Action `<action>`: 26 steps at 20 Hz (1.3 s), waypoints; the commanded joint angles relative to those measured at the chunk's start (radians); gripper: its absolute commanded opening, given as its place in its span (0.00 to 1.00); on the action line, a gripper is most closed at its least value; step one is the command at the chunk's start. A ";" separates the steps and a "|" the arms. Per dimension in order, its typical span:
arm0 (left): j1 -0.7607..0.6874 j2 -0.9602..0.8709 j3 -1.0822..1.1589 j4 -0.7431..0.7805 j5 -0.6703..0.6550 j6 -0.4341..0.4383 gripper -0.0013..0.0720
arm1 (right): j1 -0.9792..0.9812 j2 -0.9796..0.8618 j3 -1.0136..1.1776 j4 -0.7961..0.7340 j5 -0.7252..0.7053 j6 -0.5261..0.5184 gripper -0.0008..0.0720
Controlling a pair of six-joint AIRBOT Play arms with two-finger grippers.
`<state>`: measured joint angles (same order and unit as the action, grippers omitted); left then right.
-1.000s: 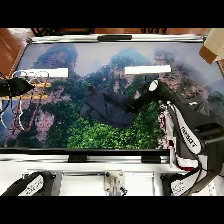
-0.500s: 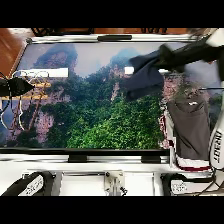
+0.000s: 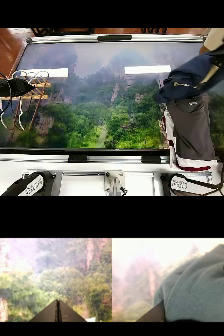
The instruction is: Fold the shirts.
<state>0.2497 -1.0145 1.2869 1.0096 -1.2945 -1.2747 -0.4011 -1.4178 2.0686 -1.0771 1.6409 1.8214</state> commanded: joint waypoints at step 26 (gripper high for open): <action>-0.001 0.000 0.000 0.000 -0.010 0.006 0.06 | -0.077 0.530 -1.034 -0.465 0.227 -0.051 0.12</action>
<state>0.2497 -1.0145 1.2869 1.0096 -1.2980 -1.2686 -0.4786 -0.9020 1.0977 -1.5730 1.7538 1.7435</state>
